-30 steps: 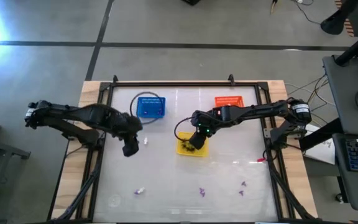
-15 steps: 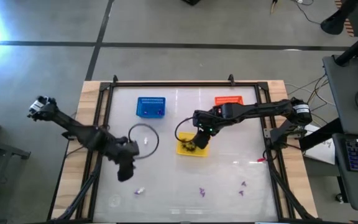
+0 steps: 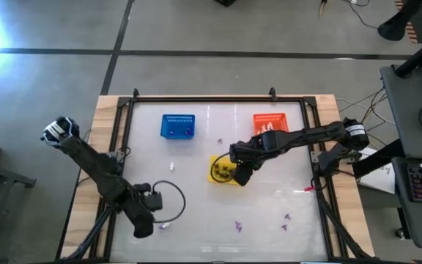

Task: Sort Halloween decoration
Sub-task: Put the purple witch hat toy into the blue bin

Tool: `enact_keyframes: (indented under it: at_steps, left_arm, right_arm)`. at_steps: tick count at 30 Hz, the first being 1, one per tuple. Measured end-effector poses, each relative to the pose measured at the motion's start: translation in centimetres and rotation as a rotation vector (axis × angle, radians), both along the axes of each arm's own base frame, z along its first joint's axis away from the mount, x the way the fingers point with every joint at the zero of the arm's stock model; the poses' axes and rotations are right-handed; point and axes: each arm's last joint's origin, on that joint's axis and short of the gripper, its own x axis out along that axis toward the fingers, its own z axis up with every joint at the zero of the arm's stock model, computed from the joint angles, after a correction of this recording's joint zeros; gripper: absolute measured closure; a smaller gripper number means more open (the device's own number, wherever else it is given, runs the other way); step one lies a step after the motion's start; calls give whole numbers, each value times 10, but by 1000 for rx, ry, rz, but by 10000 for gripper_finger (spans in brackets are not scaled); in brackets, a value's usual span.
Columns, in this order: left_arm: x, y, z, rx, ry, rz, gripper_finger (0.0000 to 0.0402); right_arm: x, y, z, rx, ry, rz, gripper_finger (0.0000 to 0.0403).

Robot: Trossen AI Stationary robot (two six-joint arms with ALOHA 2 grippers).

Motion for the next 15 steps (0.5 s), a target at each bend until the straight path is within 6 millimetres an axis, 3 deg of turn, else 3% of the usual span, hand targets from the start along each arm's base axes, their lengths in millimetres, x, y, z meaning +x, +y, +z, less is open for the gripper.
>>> enact_keyframes:
  at_steps: [15]
  left_arm:
    - [11, -34, -43, 26, 43, -40, 262]
  right_arm:
    - [-4, 32, 1, 33, 5, -22, 266]
